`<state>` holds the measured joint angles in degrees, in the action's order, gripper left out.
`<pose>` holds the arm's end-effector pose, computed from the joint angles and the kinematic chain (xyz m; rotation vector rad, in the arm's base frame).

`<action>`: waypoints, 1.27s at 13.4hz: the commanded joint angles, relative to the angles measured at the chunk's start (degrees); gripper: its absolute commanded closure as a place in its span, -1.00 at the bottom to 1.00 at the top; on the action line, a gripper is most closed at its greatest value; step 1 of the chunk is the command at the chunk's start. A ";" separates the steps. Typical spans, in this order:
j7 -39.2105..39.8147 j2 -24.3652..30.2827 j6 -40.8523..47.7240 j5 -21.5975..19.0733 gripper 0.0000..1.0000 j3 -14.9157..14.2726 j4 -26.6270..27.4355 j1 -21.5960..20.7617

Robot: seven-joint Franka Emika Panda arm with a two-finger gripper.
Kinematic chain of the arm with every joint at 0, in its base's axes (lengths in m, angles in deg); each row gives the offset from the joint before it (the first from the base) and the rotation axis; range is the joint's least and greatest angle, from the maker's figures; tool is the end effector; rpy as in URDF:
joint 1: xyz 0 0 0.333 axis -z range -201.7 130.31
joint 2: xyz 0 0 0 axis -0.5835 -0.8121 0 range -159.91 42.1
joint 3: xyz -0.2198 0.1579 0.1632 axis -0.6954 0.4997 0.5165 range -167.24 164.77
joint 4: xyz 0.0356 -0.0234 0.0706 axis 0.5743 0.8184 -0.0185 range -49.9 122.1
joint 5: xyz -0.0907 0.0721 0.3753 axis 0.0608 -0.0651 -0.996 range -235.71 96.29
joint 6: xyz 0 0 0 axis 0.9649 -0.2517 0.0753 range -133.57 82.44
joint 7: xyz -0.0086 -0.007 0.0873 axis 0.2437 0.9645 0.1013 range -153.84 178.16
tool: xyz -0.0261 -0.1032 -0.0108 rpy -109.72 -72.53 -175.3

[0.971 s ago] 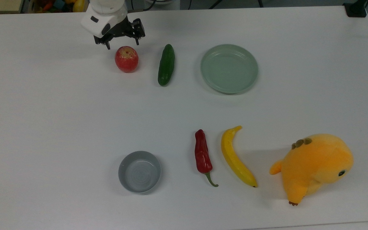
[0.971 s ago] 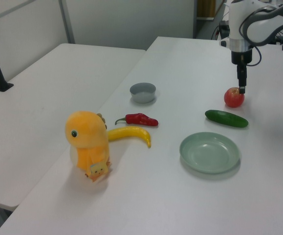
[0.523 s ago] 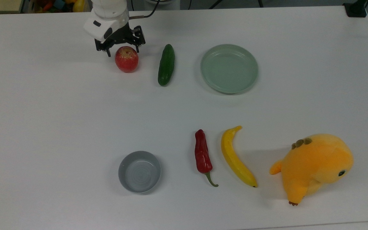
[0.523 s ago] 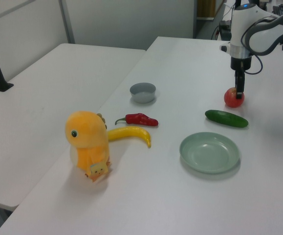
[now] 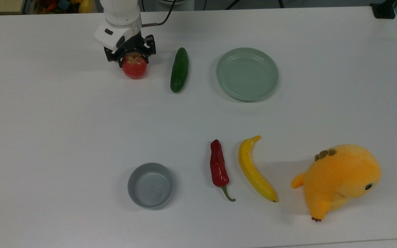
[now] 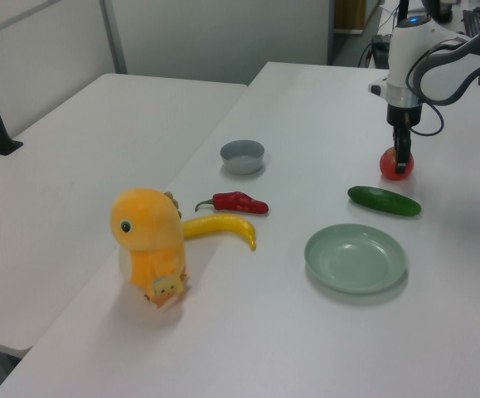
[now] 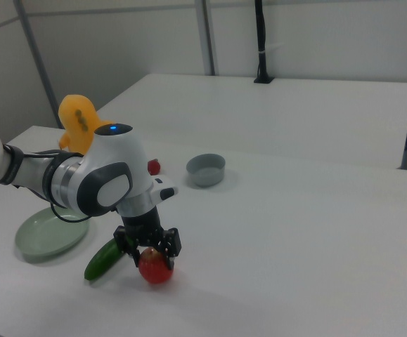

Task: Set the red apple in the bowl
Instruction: 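Close the gripper on the red apple and lift it, then carry the red apple over the small grey bowl and lower it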

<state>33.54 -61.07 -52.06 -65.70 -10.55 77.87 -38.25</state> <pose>0.5116 -0.0618 0.3313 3.0527 0.4670 -0.0322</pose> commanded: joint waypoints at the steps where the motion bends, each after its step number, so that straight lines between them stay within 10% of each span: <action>1: 1.04 0.41 -0.72 0.91 0.60 -0.18 -0.28 -0.44; 6: 0.24 -1.17 4.64 -0.23 0.59 -0.18 -10.54 -0.44; 17: -5.89 -22.15 14.58 -12.01 0.59 -0.18 -52.27 -0.61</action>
<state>31.41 -75.86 -39.10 -76.43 -10.29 36.46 -38.39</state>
